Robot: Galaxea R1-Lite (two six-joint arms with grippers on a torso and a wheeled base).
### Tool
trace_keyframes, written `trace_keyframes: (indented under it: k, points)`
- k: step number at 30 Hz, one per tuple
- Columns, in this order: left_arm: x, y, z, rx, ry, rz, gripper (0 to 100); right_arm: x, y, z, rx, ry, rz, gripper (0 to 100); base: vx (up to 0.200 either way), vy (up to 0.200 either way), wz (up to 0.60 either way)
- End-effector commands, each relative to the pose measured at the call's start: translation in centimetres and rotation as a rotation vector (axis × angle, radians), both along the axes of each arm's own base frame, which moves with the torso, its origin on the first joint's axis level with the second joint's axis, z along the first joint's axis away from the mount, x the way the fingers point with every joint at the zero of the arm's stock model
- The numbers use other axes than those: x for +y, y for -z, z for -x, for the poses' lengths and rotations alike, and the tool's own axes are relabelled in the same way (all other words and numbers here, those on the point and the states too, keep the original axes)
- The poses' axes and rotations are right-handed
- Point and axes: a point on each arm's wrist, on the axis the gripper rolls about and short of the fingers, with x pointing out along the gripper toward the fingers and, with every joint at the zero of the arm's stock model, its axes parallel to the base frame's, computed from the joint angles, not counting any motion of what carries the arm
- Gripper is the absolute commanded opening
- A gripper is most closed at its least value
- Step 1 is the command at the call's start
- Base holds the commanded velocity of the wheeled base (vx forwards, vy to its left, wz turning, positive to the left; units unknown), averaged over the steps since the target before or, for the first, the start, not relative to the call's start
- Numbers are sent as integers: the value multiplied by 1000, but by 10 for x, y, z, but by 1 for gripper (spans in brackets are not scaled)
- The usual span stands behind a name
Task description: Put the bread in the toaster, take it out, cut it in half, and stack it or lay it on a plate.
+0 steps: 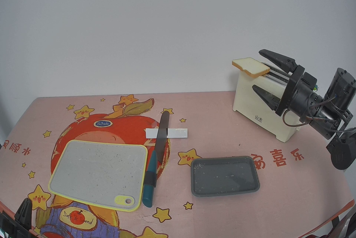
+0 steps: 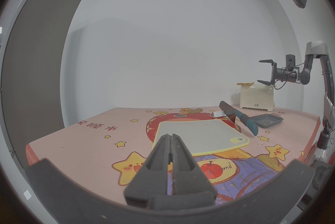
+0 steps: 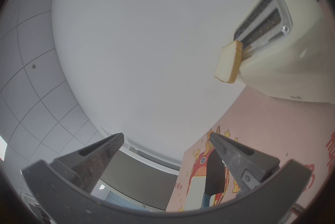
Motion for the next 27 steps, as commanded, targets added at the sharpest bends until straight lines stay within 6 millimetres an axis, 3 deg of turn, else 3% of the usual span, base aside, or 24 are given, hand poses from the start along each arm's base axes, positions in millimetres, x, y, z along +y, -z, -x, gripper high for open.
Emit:
trace_keyframes:
  k: [1, 7, 16, 27]
  points:
    - [0, 5, 0, 1, 1, 0, 0, 5, 13, -14, 38, 5, 9, 100, 0, 0, 0]
    - [0, 5, 0, 1, 0, 0, 0, 11, 2, -23, 59, 71, -94, 100, 0, 0, 0]
    - [0, 5, 0, 1, 0, 0, 0, 16, 8, -26, 93, 89, -96, 100, 0, 0, 0]
    - [0, 5, 0, 1, 1, 0, 0, 15, -3, -36, 151, 143, -184, 100, 0, 0, 0]
